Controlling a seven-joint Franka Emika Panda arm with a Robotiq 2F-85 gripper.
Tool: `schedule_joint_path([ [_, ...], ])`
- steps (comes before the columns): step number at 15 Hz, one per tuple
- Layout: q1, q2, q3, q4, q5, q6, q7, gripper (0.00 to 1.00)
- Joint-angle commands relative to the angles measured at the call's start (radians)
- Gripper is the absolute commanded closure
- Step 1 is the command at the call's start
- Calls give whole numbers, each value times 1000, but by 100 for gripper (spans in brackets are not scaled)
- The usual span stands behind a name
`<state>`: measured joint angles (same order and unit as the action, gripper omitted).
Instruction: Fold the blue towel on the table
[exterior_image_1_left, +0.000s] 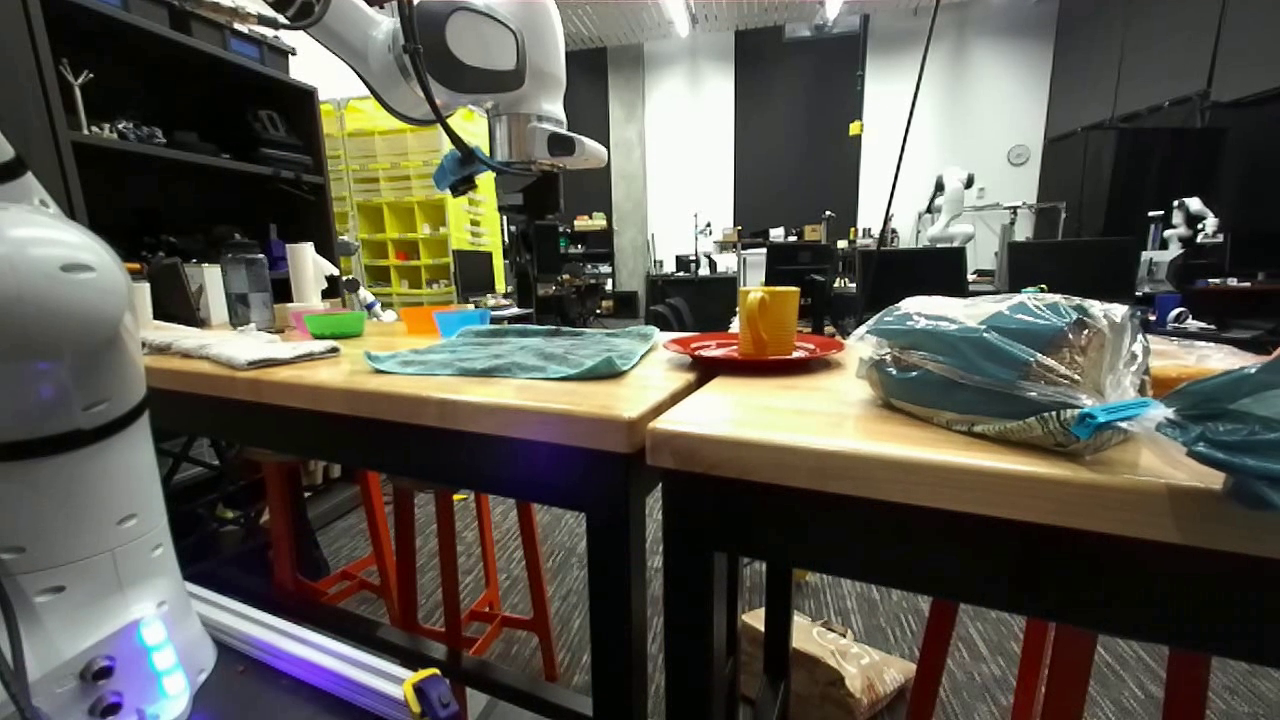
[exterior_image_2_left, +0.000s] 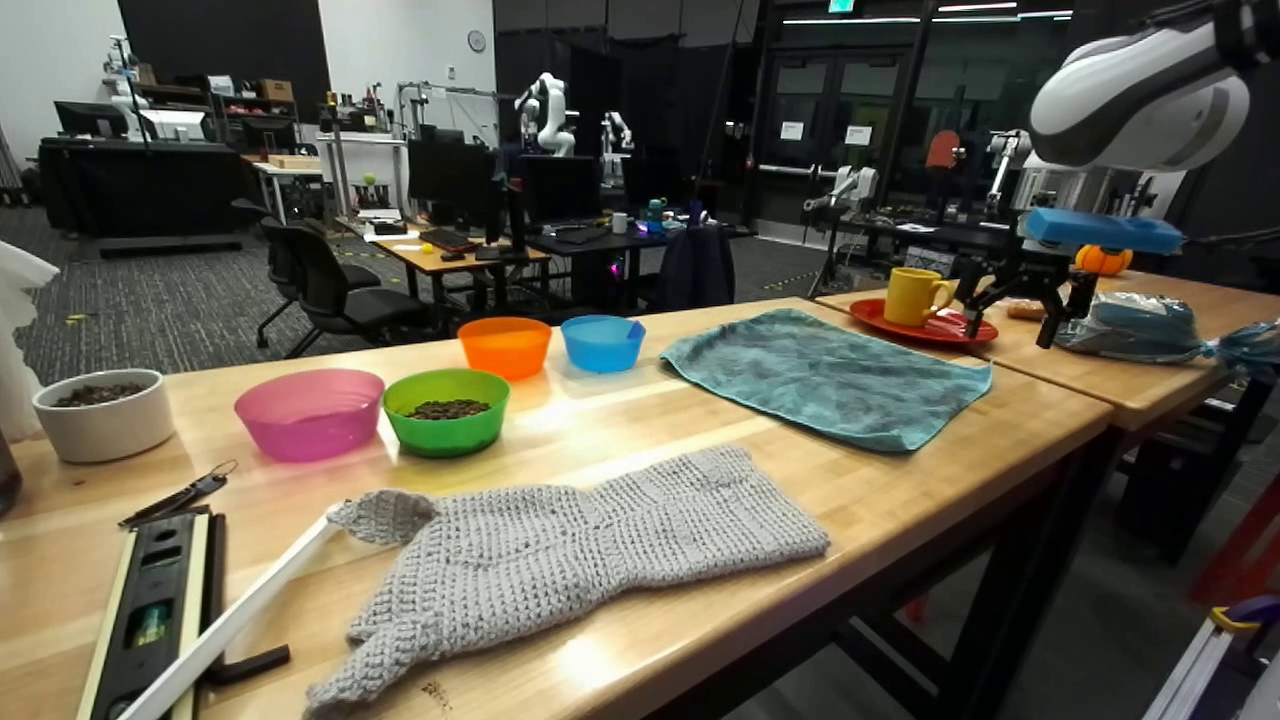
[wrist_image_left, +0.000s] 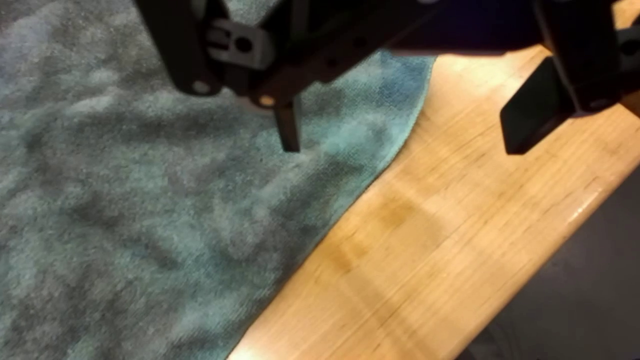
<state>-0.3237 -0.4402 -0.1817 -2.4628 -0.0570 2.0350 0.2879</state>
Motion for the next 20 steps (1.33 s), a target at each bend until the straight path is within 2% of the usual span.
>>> schedule_joint_path([
  [1,1,0,-1,2,-1,-2,0,0],
  [11,-2,32,-13,10,2,16,-6,0],
  [20,-11,160,-61,36,8,164,-6,0],
])
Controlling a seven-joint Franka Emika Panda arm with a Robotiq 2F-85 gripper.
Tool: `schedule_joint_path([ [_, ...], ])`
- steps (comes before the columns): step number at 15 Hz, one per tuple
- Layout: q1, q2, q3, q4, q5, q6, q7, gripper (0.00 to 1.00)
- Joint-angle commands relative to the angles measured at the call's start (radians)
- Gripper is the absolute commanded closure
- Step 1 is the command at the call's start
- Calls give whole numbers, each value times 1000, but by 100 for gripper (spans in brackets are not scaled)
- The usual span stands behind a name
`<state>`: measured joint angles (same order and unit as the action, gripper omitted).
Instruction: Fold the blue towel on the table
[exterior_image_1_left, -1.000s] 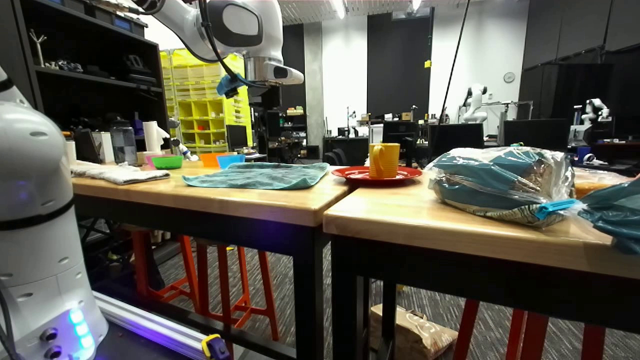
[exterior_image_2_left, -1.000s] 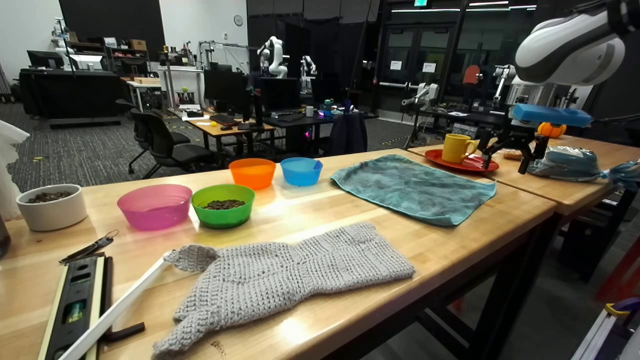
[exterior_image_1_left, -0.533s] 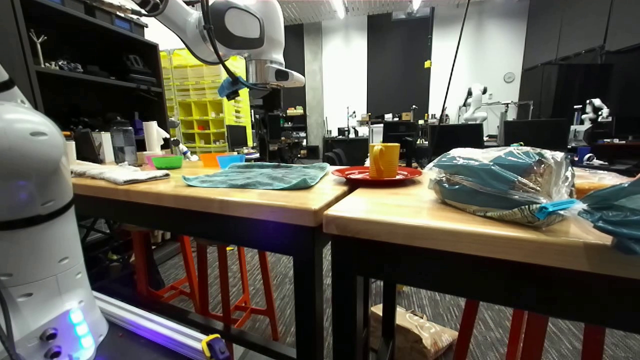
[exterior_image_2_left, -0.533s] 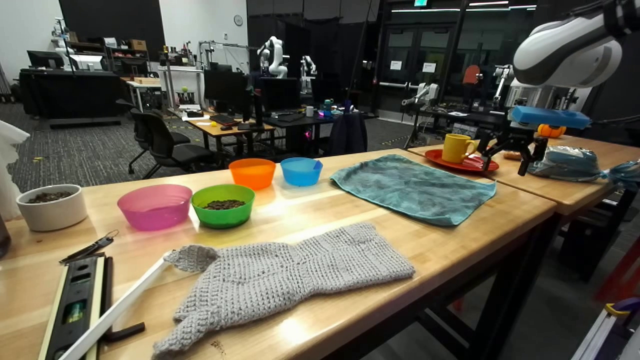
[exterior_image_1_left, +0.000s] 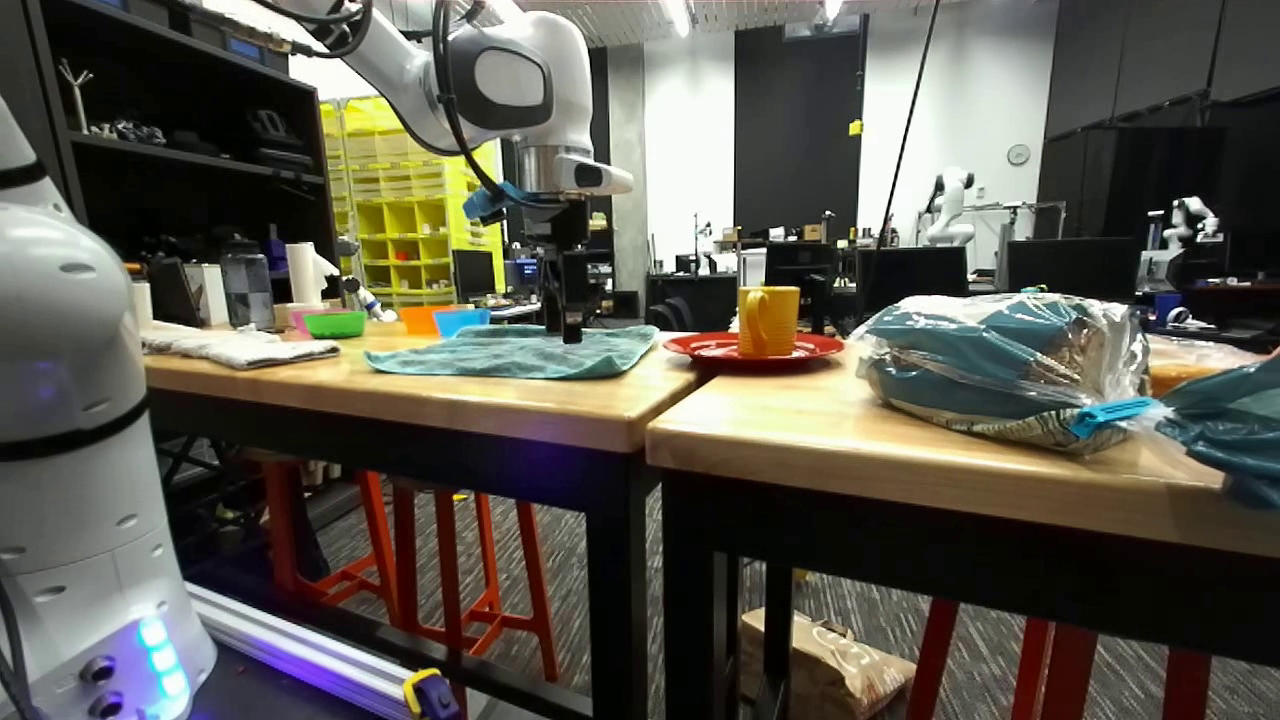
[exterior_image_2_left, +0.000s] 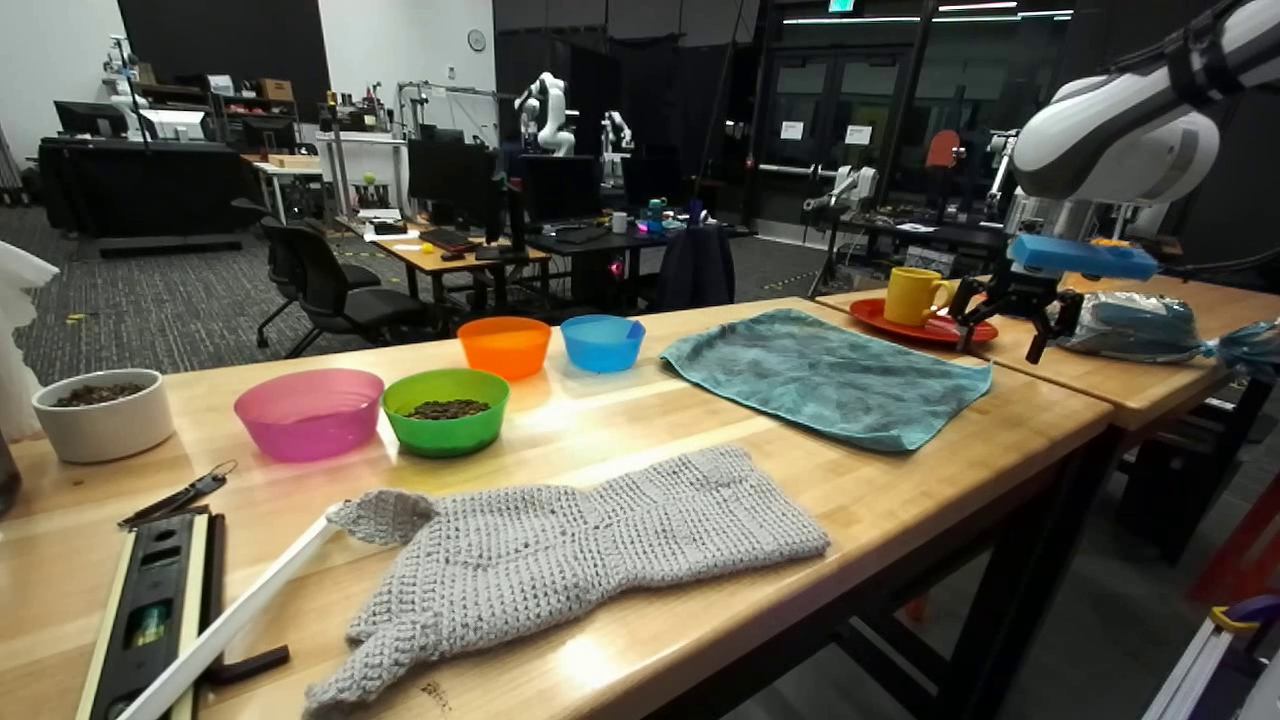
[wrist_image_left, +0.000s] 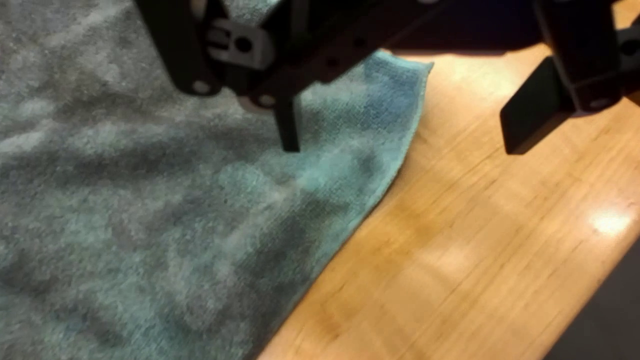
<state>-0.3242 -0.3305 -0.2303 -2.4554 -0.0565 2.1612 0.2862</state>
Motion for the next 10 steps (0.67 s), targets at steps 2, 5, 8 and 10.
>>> schedule_joint_path([
  [2,-13,82,-25,40,7,68,1,0],
  [5,-16,122,-42,59,10,104,9,0],
  [8,-19,154,-59,73,16,153,13,0],
  [10,-19,168,-67,83,21,159,15,25],
])
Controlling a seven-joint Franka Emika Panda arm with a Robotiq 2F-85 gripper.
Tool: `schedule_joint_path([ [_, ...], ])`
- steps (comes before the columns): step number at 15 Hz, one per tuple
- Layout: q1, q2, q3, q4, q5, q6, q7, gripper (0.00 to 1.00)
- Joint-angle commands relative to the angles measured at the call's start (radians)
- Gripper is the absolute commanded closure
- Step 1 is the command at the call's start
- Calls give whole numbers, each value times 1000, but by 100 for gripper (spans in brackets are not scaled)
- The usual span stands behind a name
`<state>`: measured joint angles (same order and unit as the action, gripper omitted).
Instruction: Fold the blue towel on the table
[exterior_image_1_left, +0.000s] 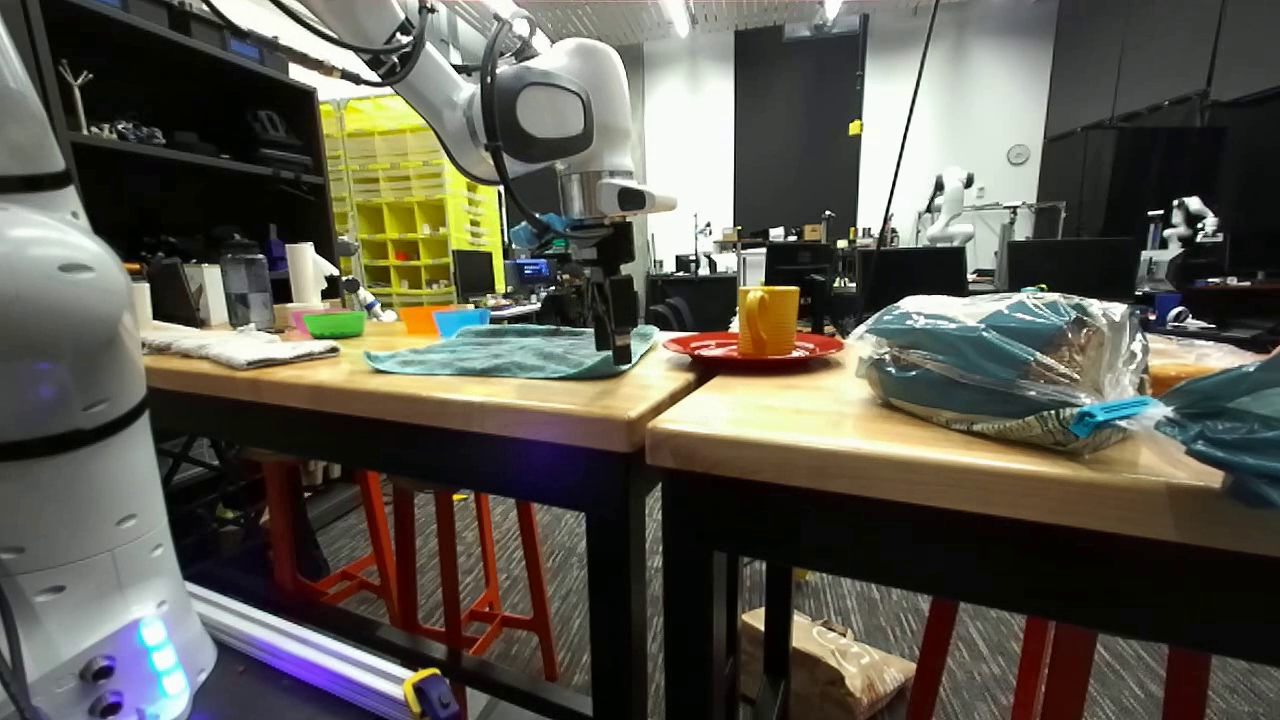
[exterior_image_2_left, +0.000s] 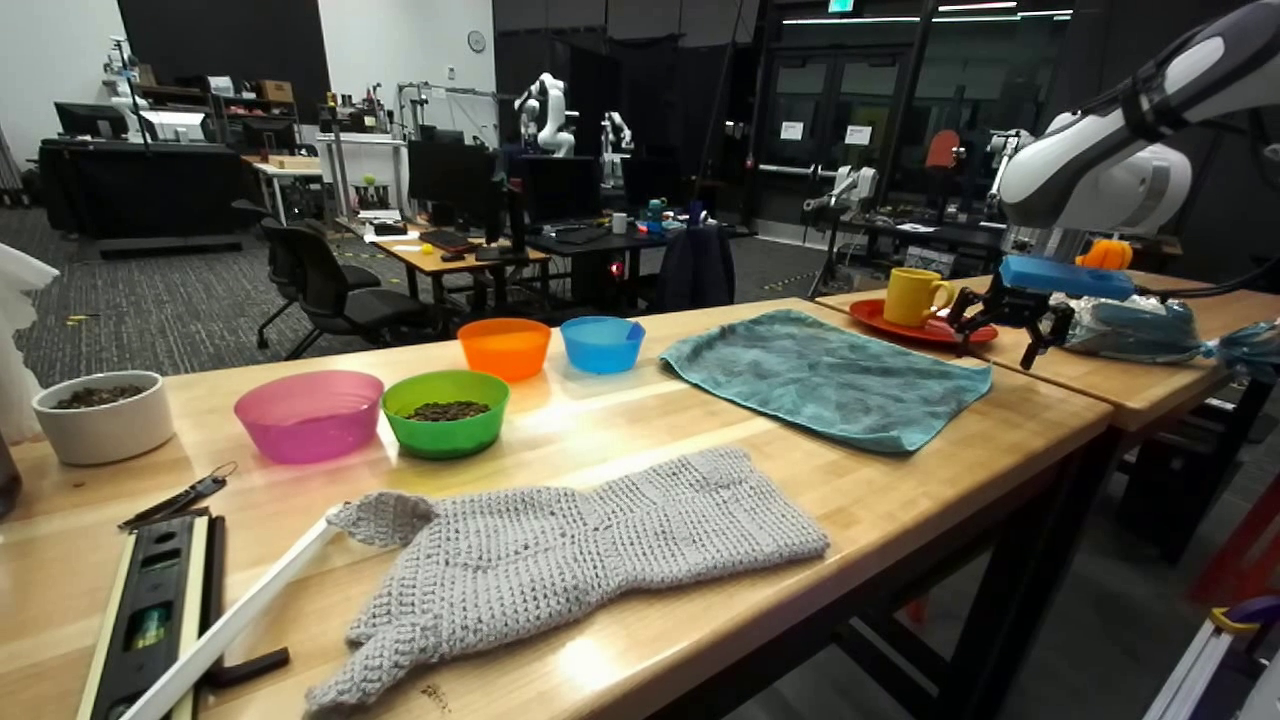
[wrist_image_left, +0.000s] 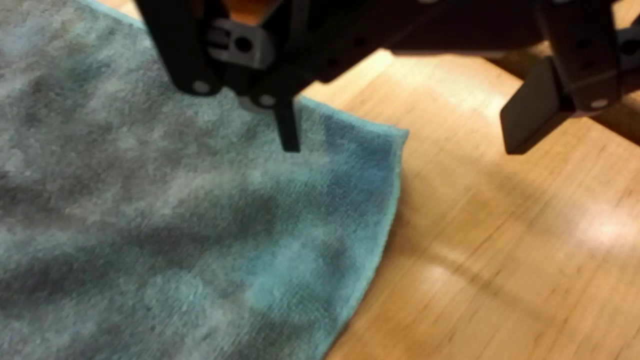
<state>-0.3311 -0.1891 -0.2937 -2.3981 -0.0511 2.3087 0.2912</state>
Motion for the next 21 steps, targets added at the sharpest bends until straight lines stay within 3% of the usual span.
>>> schedule_joint_path([
  [1,-12,29,-7,31,19,3,11,25],
  [11,-8,23,-13,45,92,-53,10,99],
  [16,-24,7,-31,60,85,-101,-9,100],
  [21,-71,-3,-93,110,93,-173,-41,100],
])
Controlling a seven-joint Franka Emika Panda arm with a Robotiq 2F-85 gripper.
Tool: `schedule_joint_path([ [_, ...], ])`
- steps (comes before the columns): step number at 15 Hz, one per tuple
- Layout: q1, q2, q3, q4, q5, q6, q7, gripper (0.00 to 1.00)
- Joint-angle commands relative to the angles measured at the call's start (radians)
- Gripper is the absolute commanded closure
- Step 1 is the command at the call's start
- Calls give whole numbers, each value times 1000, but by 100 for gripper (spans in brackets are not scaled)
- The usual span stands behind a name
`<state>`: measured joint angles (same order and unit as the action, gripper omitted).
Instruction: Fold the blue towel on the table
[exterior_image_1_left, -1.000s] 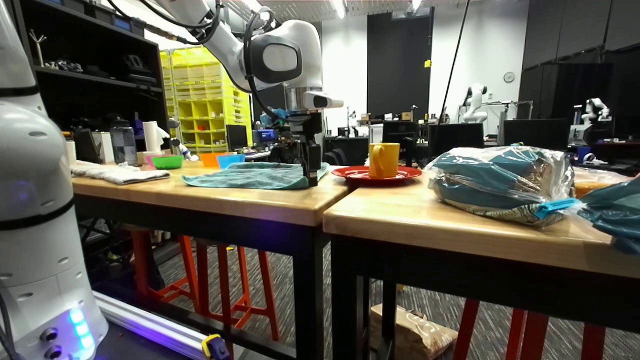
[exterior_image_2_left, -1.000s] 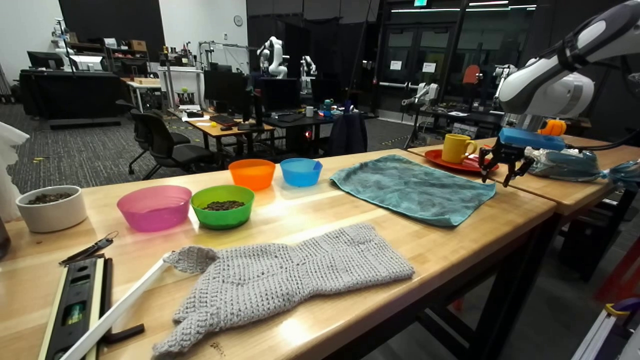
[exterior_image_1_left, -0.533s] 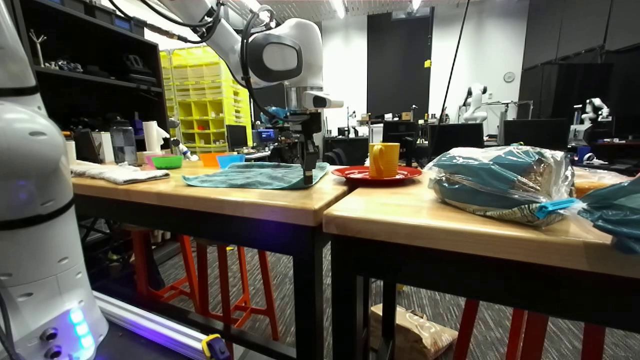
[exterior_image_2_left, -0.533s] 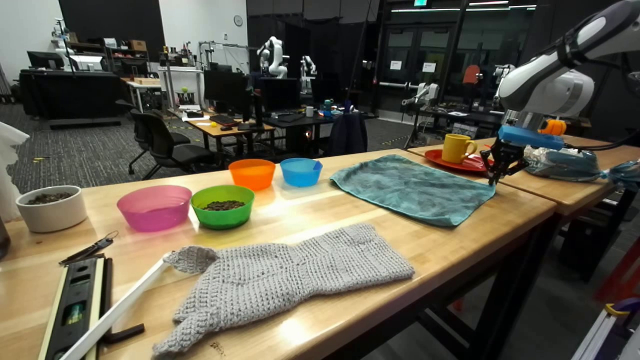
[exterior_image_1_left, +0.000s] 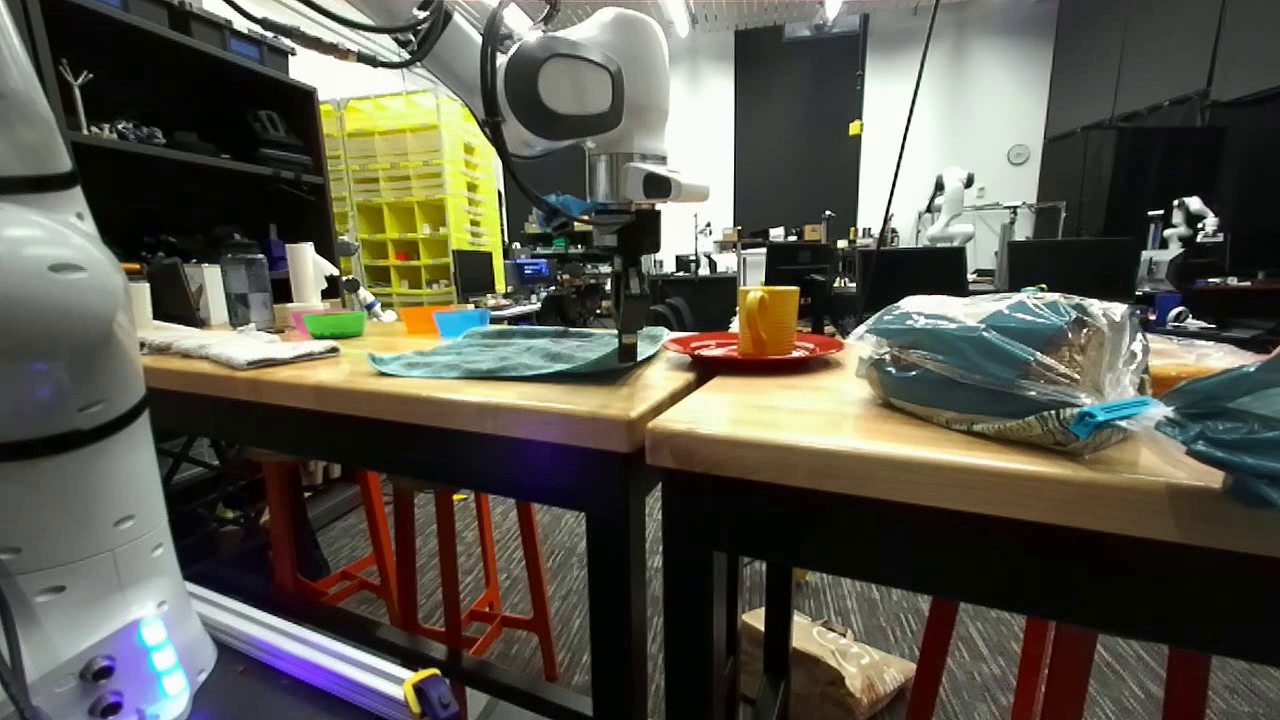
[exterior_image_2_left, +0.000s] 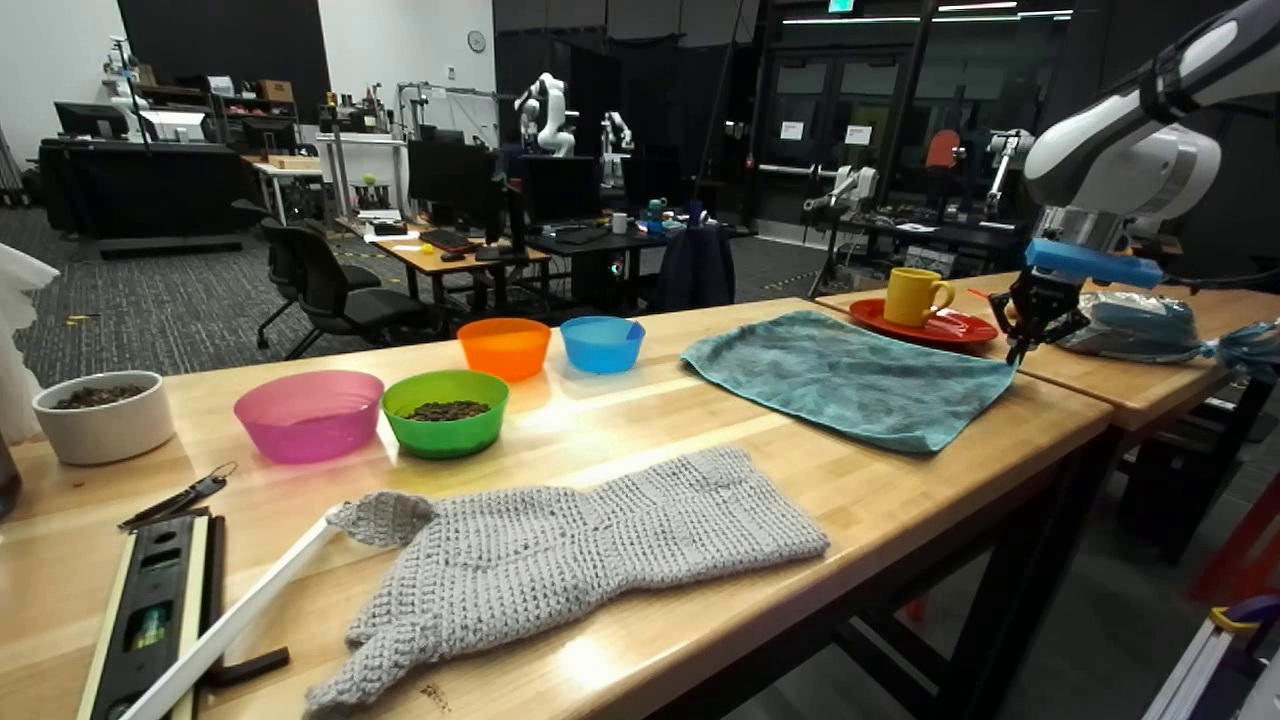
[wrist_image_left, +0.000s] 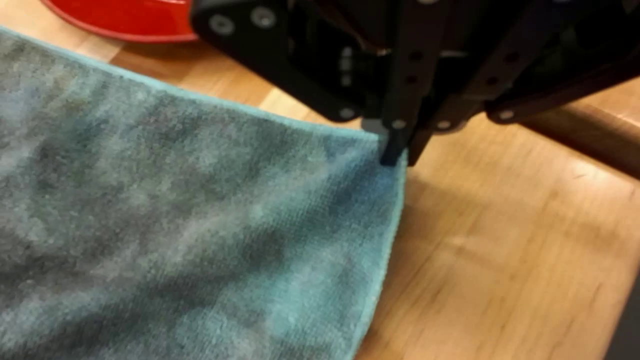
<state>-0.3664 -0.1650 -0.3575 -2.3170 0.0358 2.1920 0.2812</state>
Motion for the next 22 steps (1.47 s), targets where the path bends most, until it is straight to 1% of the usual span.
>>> schedule_joint_path([
  [1,-47,-28,-42,43,6,-68,-38,100],
  [3,-61,-26,-60,80,10,-96,-50,100],
  [5,-59,-38,-63,102,26,-126,-67,100],
  [8,-26,-86,-24,90,55,-154,-58,100],
  [12,41,-170,72,43,66,-156,-36,100],
  [16,126,-246,186,-16,91,-125,1,100],
  [20,211,-281,290,-55,130,-70,39,100],
  [22,255,-285,330,-63,158,-41,43,100],
])
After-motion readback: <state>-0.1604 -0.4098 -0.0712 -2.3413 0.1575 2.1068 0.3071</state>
